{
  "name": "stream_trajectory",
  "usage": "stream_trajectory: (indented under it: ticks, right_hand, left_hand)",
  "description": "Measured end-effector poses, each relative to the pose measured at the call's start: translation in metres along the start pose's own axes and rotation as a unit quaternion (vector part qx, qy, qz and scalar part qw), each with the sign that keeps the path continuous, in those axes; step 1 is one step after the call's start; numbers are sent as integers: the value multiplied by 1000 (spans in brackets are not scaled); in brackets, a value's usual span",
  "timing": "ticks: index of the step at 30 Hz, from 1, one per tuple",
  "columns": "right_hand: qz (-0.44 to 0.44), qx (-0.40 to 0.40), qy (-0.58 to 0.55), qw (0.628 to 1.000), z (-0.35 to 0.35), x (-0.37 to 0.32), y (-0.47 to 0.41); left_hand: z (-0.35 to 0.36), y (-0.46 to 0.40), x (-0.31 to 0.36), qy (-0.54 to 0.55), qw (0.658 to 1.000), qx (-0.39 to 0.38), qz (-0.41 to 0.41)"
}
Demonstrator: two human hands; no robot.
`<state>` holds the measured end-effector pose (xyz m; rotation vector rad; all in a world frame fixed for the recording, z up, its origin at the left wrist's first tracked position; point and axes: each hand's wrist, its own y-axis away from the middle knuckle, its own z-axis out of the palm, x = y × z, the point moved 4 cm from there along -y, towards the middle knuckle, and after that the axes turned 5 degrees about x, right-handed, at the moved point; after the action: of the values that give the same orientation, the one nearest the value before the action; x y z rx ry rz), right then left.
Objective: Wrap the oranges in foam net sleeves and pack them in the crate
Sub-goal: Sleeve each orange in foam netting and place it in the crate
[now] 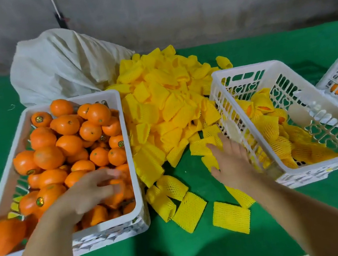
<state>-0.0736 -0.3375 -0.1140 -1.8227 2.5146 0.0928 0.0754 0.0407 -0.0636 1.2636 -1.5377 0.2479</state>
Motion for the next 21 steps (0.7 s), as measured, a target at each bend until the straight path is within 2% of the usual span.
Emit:
stream_trajectory:
  ticks: [2, 4, 6, 9, 11, 13, 16, 18, 21]
  right_hand:
    - [-42, -92, -40, 994, 29, -34, 12]
    - [-55, -162, -53, 984, 50, -63, 20]
    - [-37, -219, -51, 974, 63, -79, 25]
    - [-2, -255, -59, 965, 72, -85, 28]
    - [19, -241, -60, 969, 76, -81, 29]
    - [35, -218, -64, 973, 79, -77, 29]
    - [73, -188, -112, 973, 80, -69, 26]
    - [111, -167, -195, 960, 77, -67, 23]
    - [179, -101, -353, 913, 61, -66, 15]
  left_hand:
    - [9, 1, -3, 199, 980, 20, 6]
    - [24, 3, 2, 325, 940, 104, -2]
    - [42, 0, 4, 382, 911, 156, -20]
    - [55, -1, 7, 409, 892, 190, -35]
    - [55, 2, 8, 406, 896, 179, -6]
    - [56, 6, 10, 362, 916, 168, 34]
    - [58, 14, 21, 260, 929, 239, 105]
    - [68, 20, 35, 219, 925, 255, 175]
    - [90, 26, 52, 160, 929, 236, 237]
